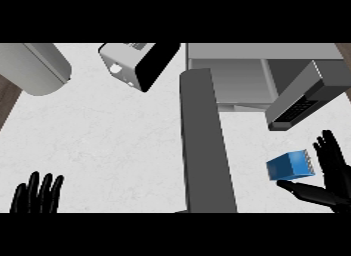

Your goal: Pick up the milk, place it into the microwave and close the microwave

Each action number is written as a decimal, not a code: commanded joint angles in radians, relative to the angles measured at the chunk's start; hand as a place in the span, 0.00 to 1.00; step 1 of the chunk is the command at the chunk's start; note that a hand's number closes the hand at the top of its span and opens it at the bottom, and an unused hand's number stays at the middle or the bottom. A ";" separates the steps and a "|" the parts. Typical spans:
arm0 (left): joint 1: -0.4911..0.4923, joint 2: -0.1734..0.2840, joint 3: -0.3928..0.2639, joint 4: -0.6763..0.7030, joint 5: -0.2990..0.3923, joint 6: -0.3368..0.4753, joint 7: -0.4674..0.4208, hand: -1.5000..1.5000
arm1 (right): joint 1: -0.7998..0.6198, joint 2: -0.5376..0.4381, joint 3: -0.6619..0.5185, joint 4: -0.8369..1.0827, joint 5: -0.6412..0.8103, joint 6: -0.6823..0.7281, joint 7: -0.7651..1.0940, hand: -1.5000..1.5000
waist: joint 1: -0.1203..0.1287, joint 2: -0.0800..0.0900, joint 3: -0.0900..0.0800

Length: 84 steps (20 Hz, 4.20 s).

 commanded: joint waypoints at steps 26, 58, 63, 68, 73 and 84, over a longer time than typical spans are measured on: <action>0.099 0.042 0.004 0.017 0.046 -0.043 -0.112 0.00 | -0.224 -0.087 -0.047 0.716 0.041 0.066 -0.546 0.00 | 0.006 0.001 0.001; 0.112 0.067 -0.019 0.004 0.042 -0.061 -0.110 0.00 | -0.566 0.012 -0.115 1.091 0.056 -0.174 -1.075 1.00 | 0.031 0.010 0.003; 0.175 0.077 -0.037 0.001 0.042 -0.090 -0.151 0.00 | -0.600 -0.017 -0.131 1.123 0.037 -0.134 -1.082 1.00 | 0.022 0.005 0.002; 0.110 0.039 -0.035 0.022 0.025 -0.034 -0.119 0.00 | -0.574 -0.002 -0.086 1.021 0.046 -0.141 -1.021 1.00 | 0.001 0.000 0.000; 0.104 0.063 -0.024 0.057 0.036 -0.077 -0.144 0.00 | -0.419 0.032 -0.005 0.749 0.050 -0.142 -0.901 1.00 | -0.013 -0.006 -0.002; 0.177 0.033 -0.085 0.019 0.002 -0.047 -0.182 0.00 | -0.048 0.082 0.172 0.155 0.023 -0.033 -0.635 1.00 | -0.008 -0.004 -0.001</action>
